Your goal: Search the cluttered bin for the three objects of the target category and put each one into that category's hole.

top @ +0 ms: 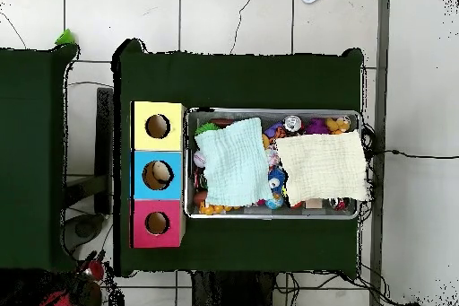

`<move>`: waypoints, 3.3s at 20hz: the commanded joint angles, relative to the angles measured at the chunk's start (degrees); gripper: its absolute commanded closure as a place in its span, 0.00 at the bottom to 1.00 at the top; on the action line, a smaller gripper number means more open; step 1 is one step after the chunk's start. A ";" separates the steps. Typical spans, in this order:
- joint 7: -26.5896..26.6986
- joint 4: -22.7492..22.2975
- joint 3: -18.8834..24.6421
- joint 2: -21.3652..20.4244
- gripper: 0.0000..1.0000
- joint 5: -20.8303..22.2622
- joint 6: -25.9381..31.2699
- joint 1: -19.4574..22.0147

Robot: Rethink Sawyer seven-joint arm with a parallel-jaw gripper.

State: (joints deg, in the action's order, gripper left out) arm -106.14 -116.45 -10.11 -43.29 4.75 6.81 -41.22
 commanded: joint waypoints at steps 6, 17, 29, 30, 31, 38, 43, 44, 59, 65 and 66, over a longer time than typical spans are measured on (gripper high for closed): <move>-2.10 -9.09 5.94 -6.34 0.00 10.20 -1.40 10.27; 2.39 -13.14 14.03 -15.00 0.00 16.92 3.17 25.67; 9.21 -10.48 24.22 -18.42 0.00 19.02 11.06 41.58; 9.67 -9.69 24.73 -18.02 0.00 19.78 11.30 42.53; 9.45 -9.34 25.09 -17.68 0.00 20.23 11.36 43.14; 8.42 -5.71 26.04 -11.37 0.00 27.47 8.55 47.28; 5.10 -2.39 23.43 -7.98 0.00 33.43 5.90 45.94; 4.10 -1.56 22.37 -7.18 0.00 34.64 5.19 45.14; 0.49 2.21 18.80 -1.19 0.00 43.55 0.63 47.32; 4.42 0.43 23.49 -3.52 0.00 42.93 4.00 51.89; 5.22 0.50 24.58 -3.64 0.00 42.63 4.91 52.78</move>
State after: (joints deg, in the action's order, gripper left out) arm -106.14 -123.20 12.11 -51.97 41.14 9.07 5.31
